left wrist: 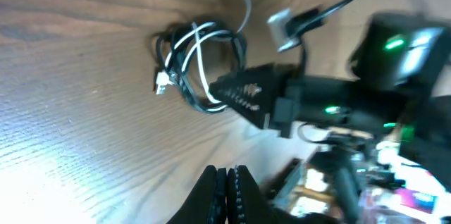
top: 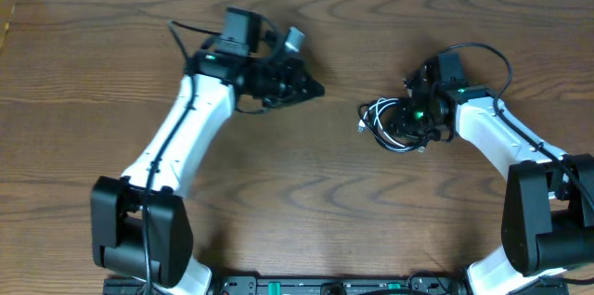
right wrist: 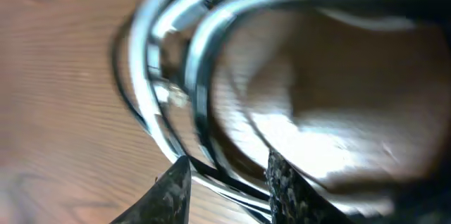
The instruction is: Untangle cables
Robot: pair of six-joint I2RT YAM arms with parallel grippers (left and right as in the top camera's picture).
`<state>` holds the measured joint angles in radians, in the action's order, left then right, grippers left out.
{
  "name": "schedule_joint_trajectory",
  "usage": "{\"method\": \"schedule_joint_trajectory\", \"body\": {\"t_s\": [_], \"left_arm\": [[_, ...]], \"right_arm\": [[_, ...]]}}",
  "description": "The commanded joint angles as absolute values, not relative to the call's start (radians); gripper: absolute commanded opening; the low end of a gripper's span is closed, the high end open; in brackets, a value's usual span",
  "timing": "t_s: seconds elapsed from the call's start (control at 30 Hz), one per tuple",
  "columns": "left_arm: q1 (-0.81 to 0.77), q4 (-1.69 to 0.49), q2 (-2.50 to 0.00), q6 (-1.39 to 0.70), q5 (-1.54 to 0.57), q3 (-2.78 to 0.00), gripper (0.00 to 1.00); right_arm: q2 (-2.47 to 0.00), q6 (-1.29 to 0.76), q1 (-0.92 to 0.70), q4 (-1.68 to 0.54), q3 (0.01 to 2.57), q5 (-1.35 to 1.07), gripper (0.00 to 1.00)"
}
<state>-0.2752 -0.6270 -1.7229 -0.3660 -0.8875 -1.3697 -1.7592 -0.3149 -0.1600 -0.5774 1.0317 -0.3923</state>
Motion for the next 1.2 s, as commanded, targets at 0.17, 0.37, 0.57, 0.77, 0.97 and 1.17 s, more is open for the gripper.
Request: {"method": "schedule_joint_trajectory", "body": {"t_s": [0.17, 0.37, 0.57, 0.77, 0.97, 1.17], "left_arm": [[-0.445, -0.62, -1.72, -0.482, -0.473, -1.391, 0.08], [-0.547, -0.553, -1.74, -0.681, -0.28, -1.391, 0.31], [-0.651, -0.398, -1.84, -0.732, -0.238, -1.391, 0.57], [-0.716, -0.327, -1.96, -0.808, -0.159, -1.391, 0.59], [-0.762, -0.266, -2.035, -0.834, -0.137, -1.391, 0.57], [-0.8, -0.26, -2.054, -0.836, -0.095, -1.391, 0.54]], "right_arm": [[-1.693, -0.371, -0.1, -0.543, 1.029, -0.398, 0.42], [-1.606, -0.434, 0.058, -0.545, 1.029, -0.393, 0.49], [-1.568, -0.432, 0.149, -0.6, 1.029, -0.395, 0.56], [-1.569, -0.402, 0.148, -0.668, 1.028, -0.373, 0.56], [-1.569, -0.376, 0.141, -0.706, 1.028, -0.35, 0.56], [-1.569, -0.357, 0.137, -0.727, 1.028, -0.349, 0.56]]}}
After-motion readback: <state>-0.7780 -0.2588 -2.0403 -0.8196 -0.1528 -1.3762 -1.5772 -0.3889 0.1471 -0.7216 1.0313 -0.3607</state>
